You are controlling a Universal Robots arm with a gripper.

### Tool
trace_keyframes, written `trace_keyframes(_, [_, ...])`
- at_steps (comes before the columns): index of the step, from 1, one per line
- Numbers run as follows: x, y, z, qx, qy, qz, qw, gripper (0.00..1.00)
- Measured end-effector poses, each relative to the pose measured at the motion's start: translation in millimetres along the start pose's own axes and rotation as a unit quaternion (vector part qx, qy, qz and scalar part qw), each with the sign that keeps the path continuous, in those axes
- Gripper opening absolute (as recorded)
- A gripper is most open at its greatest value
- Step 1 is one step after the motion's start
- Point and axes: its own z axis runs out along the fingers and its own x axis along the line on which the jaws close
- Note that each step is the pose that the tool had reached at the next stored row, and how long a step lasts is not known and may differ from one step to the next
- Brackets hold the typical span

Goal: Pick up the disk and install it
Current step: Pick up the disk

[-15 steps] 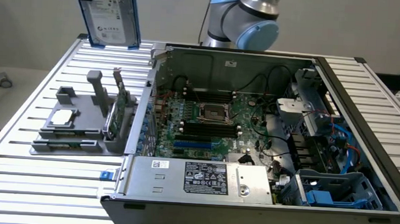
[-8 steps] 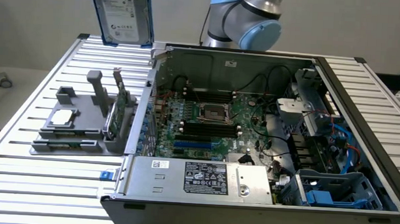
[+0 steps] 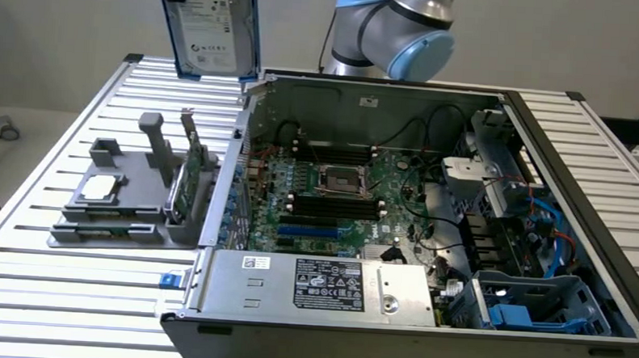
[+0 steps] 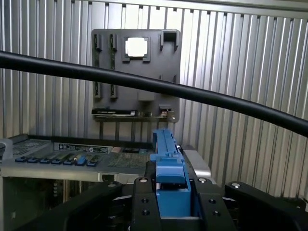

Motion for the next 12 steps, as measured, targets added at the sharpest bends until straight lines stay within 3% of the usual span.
trace_keyframes(4, [9.6,-6.6,0.0,-0.0005,-0.0002,-0.001,1.0000,0.33])
trace_keyframes(12, [12.7,-36.0,-0.4,-0.0006,-0.0011,-0.010,0.9999,0.33])
